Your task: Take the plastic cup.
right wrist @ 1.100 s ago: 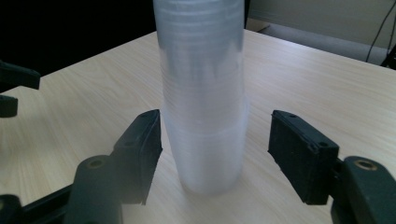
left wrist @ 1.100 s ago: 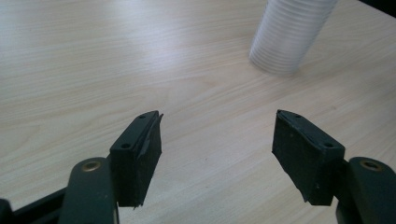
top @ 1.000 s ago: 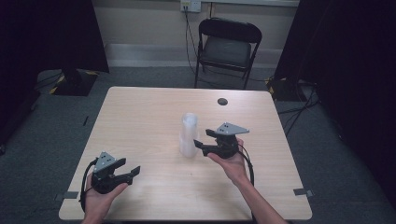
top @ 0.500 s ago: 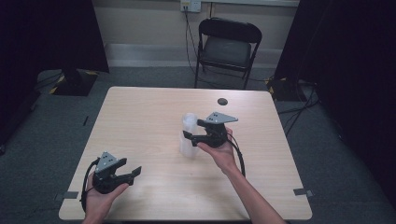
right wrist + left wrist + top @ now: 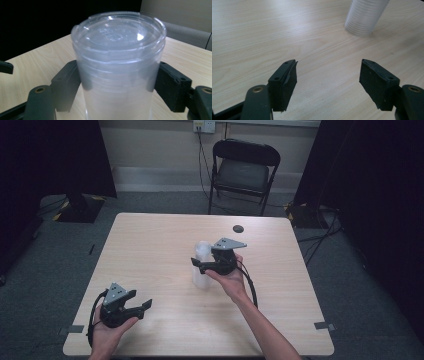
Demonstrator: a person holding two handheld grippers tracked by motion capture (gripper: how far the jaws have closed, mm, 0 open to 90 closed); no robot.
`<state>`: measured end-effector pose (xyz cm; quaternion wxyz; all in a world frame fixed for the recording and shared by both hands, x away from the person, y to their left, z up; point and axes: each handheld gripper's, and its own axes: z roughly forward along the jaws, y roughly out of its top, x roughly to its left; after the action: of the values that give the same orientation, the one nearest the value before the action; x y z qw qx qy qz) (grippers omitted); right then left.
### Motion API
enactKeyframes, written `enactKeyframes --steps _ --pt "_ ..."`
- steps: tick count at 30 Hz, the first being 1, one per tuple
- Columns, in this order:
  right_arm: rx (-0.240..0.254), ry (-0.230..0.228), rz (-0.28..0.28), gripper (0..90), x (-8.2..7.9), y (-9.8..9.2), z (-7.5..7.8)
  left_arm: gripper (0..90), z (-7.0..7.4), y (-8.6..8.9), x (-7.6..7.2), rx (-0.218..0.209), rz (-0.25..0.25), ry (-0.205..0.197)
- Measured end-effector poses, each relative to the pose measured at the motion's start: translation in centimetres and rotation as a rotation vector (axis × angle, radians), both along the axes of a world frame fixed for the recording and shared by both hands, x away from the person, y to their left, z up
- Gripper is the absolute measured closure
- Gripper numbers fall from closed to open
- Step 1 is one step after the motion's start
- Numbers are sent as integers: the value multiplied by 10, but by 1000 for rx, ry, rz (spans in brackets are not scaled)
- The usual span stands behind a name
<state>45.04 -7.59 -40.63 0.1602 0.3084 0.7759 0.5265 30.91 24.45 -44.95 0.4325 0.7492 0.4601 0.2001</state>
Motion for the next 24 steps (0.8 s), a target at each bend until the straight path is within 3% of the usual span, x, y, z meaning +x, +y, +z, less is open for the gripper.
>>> enactKeyframes --steps 7,24 --pt "21 34 0 317 3 1 -2 295 -1 -1 0 -4 -4 2" --pt "12 -15 -2 332 0 3 8 294 -2 -3 0 -2 -8 4"
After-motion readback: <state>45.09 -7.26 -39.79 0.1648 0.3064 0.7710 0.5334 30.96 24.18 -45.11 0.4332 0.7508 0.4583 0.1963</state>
